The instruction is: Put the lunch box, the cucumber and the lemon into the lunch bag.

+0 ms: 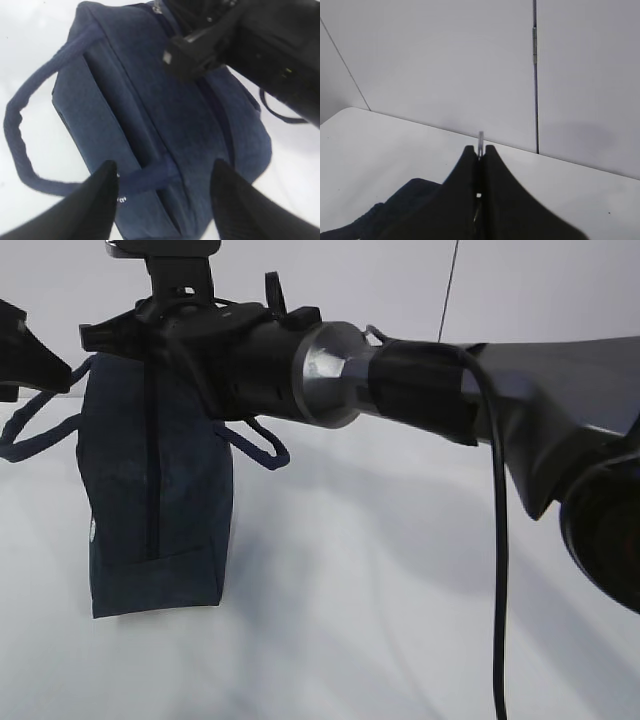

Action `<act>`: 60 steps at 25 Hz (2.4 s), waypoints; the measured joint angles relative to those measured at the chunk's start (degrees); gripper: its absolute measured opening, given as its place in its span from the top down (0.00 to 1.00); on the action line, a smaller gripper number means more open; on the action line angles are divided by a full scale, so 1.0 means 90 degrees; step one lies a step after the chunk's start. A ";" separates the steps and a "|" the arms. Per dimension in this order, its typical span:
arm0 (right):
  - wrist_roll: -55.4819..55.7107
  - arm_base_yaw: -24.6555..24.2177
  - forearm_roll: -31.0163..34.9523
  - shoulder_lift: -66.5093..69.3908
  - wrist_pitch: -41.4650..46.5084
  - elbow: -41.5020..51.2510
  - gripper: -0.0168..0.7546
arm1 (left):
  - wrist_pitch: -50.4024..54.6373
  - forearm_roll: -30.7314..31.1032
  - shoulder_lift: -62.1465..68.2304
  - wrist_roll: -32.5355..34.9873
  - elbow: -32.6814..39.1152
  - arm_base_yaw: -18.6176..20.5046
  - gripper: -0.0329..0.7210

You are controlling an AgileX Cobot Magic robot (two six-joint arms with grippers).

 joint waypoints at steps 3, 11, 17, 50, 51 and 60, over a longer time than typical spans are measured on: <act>0.0000 0.0000 0.0010 0.0000 0.0000 0.0000 1.00 | 0.0000 0.0010 0.0390 -0.0026 -0.0215 0.0000 0.38; 0.0000 0.0000 0.0025 0.0000 -0.0109 0.0000 1.00 | -0.0028 -0.0261 0.1055 -0.0041 -0.0419 0.0000 0.37; -0.0013 0.0000 0.0025 0.0000 -0.0131 0.0000 1.00 | -0.0053 -0.0639 0.1294 -0.0041 -0.0429 0.0000 0.37; -0.0094 0.0000 0.0419 -0.0120 -0.0216 0.0000 1.00 | 0.1183 -0.1061 0.1622 0.2328 -0.0522 0.0000 0.95; -0.0094 0.0000 0.0419 -0.0120 -0.0230 0.0000 1.00 | 0.1257 -0.1047 0.1566 0.2360 -0.0522 0.0000 0.95; -0.0094 0.0013 0.0645 -0.0120 -0.0243 -0.0014 1.00 | 0.2029 -0.0819 0.1079 0.2449 -0.0509 0.0012 0.95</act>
